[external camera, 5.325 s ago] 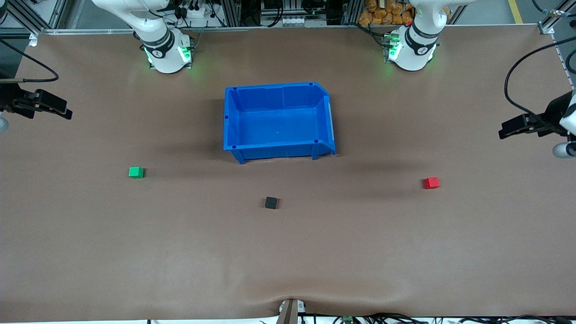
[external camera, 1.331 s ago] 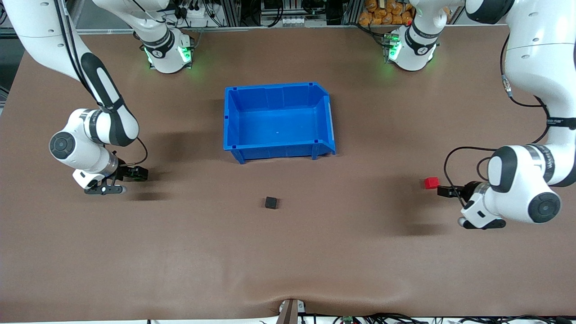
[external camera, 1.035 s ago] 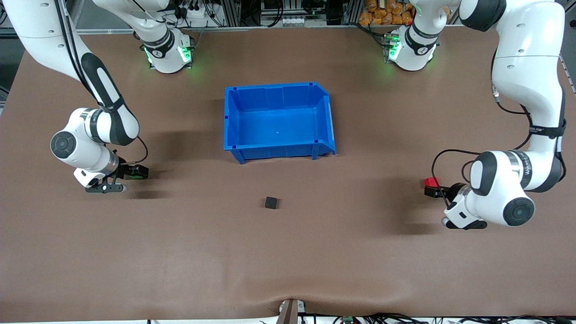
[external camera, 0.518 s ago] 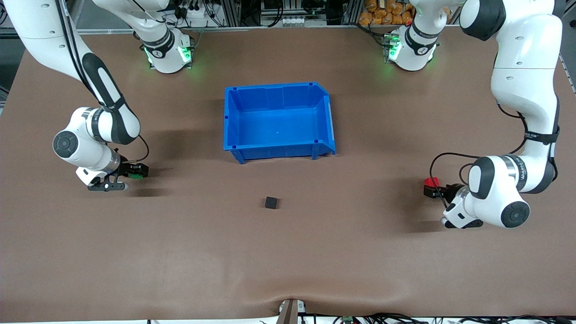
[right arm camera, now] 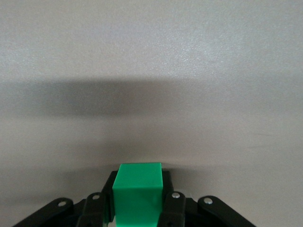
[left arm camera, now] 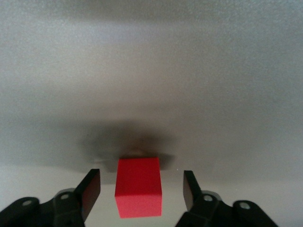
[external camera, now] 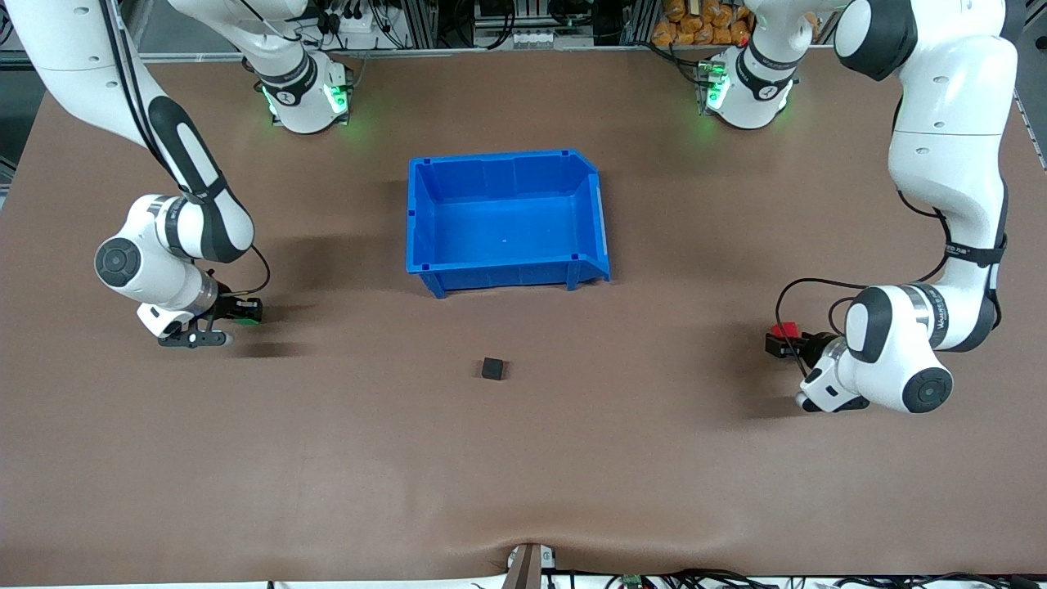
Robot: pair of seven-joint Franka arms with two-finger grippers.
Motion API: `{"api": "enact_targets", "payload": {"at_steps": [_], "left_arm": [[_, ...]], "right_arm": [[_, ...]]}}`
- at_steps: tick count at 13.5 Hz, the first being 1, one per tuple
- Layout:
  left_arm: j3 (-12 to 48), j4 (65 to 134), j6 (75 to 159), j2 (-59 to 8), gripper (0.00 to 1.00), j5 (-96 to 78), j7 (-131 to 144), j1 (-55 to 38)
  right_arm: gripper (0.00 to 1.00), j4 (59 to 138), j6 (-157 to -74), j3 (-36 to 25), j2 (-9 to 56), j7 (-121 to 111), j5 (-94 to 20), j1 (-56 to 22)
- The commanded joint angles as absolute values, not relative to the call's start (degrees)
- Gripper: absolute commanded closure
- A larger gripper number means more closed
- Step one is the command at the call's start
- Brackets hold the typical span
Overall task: Attach green and red cubes to black cube
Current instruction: 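Close the left gripper on red while the right gripper grips green, then lift the red cube with the left gripper while the right gripper lifts green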
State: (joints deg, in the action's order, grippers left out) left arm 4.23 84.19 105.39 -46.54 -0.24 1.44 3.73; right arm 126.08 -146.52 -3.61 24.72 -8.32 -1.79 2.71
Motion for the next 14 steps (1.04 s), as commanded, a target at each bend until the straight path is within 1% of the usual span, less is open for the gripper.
{"api": "enact_targets", "payload": {"at_steps": [1,7,10,13,14], "left_arm": [[4.31,84.99,106.17,-46.05,0.25,-1.06,1.76,3.87],[4.31,84.99,106.96,-46.67,0.3,-0.97,1.23,4.13],[4.31,84.9,106.96,-46.67,0.42,-0.97,0.53,4.39],[4.31,84.9,107.23,-46.76,0.61,-0.97,0.53,4.92],[4.31,84.82,107.31,-46.76,0.66,-1.05,0.61,4.92]], "right_arm": [[1.0,127.0,-146.78,-2.72,23.82,-9.05,-1.76,4.04],[1.0,126.83,-146.78,-2.72,23.47,-9.05,-1.76,3.87],[1.0,126.83,-146.78,-2.72,23.29,-9.05,-1.84,3.87],[1.0,126.74,-146.86,-2.72,23.2,-9.05,-1.76,3.87],[1.0,126.74,-146.87,-2.72,23.29,-9.05,-1.76,3.87]]}}
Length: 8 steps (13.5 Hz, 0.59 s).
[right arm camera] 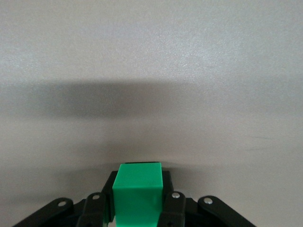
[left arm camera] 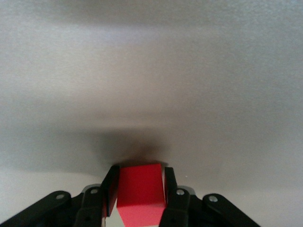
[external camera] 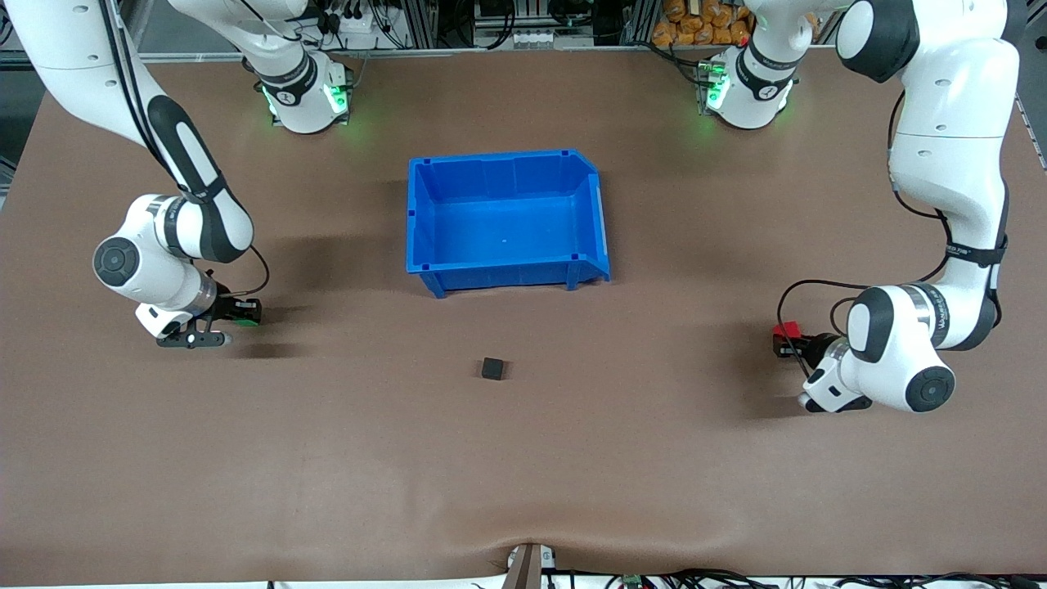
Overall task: Attach green and red cubes to black cube
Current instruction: 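Lift the red cube with the left gripper while the right gripper lifts green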
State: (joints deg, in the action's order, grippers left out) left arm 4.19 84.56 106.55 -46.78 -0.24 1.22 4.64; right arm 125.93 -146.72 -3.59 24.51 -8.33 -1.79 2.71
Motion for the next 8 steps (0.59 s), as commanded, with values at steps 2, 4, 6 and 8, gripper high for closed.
{"api": "enact_targets", "payload": {"at_steps": [2,4,6,8], "left_arm": [[4.31,84.81,107.31,-46.93,0.86,-1.14,1.31,4.92],[4.39,84.64,107.23,-46.41,0.95,-1.14,1.58,4.48],[4.39,84.38,107.14,-46.23,0.99,-1.14,1.49,4.92],[4.39,84.2,107.14,-45.88,0.99,-1.14,1.32,4.83]], "right_arm": [[1.0,126.74,-146.95,-2.72,23.29,-9.05,-1.76,3.87],[1.0,126.74,-147.04,-2.72,23.29,-9.05,-1.76,3.87],[1.0,126.74,-147.04,-2.72,23.2,-9.05,-1.76,3.87],[1.0,126.74,-147.04,-2.72,23.12,-9.05,-1.76,3.69]]}}
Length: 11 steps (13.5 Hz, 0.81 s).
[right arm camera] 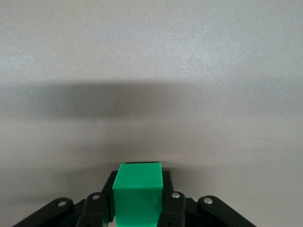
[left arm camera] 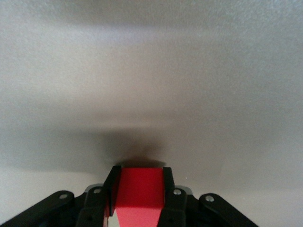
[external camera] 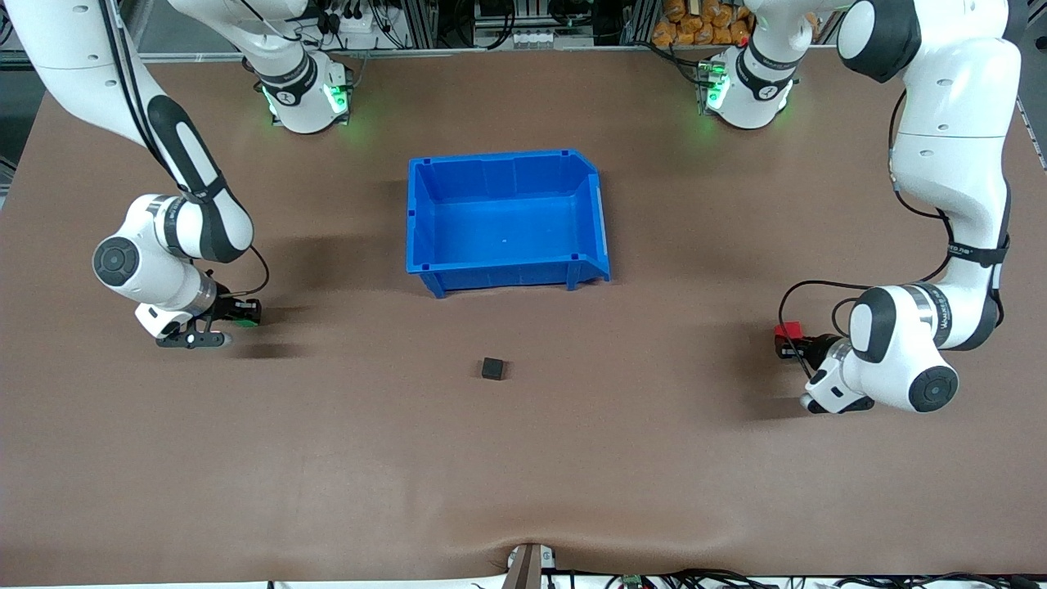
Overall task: Attach green and red cubes to black cube
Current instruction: 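Lift the red cube with the left gripper while the right gripper lifts green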
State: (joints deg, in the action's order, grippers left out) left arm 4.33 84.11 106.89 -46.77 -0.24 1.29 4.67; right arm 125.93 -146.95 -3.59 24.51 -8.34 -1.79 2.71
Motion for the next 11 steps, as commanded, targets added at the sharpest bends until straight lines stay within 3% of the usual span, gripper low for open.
{"api": "enact_targets", "payload": {"at_steps": [1,2,3,11], "left_arm": [[4.39,84.2,107.05,-45.88,0.99,-1.32,1.49,4.75],[4.39,84.11,106.88,-45.79,0.95,-1.93,1.84,4.83],[4.48,84.02,106.88,-45.62,1.0,-2.02,1.93,4.92],[4.22,79.29,102.57,-44.38,1.0,-9.05,7.28,5.28]], "right_arm": [[1.0,126.74,-147.04,-2.72,23.03,-9.23,-1.76,3.69],[1.0,126.74,-146.95,-2.72,22.85,-9.92,-1.76,3.69],[1.0,126.65,-146.95,-2.72,22.76,-10.89,-1.76,3.78],[1.0,126.65,-146.95,-2.72,22.24,-18.96,-1.84,4.74]]}}
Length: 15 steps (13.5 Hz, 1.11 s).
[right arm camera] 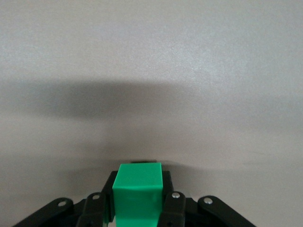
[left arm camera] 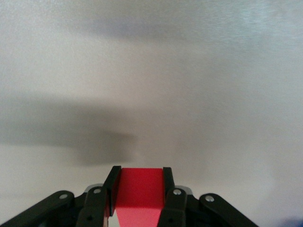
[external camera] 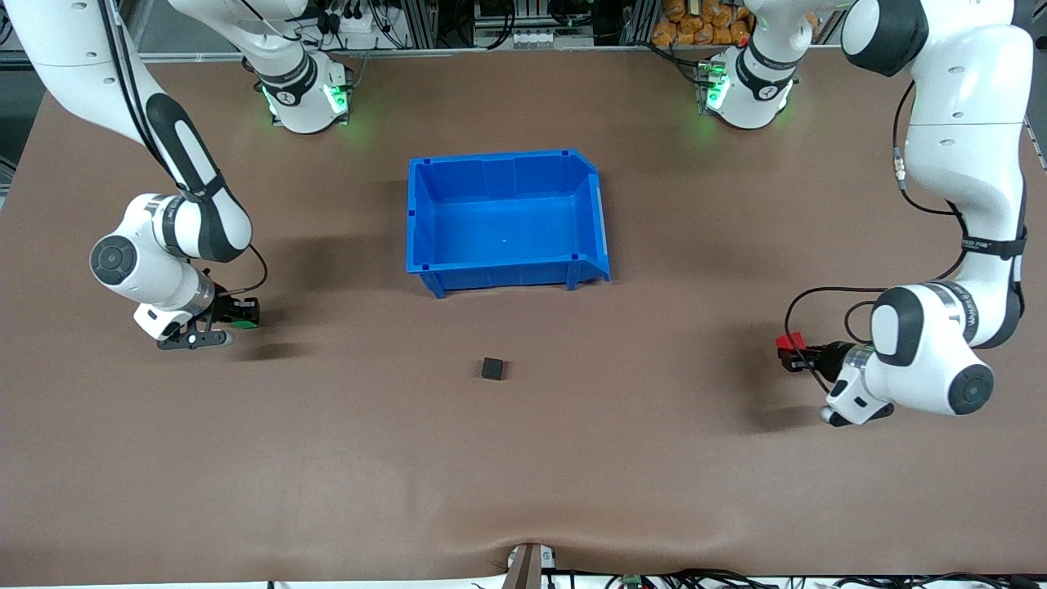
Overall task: Attach green and red cubes to black cube
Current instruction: 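Lift the red cube with the left gripper while the right gripper lifts green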
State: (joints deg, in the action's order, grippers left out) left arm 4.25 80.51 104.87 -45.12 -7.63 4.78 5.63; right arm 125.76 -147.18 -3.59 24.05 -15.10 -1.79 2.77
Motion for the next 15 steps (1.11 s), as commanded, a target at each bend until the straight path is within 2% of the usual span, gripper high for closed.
{"api": "enact_targets", "payload": {"at_steps": [1,5,7,10,15], "left_arm": [[4.31,79.02,102.39,-44.12,1.0,-9.23,9.99,4.4],[5.79,78.75,102.56,-42.46,1.0,-9.4,30.7,2.03],[6.24,75.08,102.92,-42.8,1.0,-9.4,45.28,-0.51],[7.38,74.18,103.88,-42.89,1.0,-10.01,59.19,-3.86],[7.21,74.18,114.32,-44.56,1.0,-24.43,73.98,-8.85]], "right_arm": [[1.0,126.56,-147.04,-2.72,22.15,-21.42,-1.76,5.27],[1.0,126.47,-147.04,-2.72,21.53,-28.63,-1.76,5.71],[1.0,126.13,-147.04,-2.72,21.45,-33.37,-1.76,6.15],[1.0,124.46,-146.95,-2.81,21.53,-43.47,-1.76,7.55],[1.0,119.98,-145.55,-2.81,21.62,-57.27,-1.76,9.23]]}}
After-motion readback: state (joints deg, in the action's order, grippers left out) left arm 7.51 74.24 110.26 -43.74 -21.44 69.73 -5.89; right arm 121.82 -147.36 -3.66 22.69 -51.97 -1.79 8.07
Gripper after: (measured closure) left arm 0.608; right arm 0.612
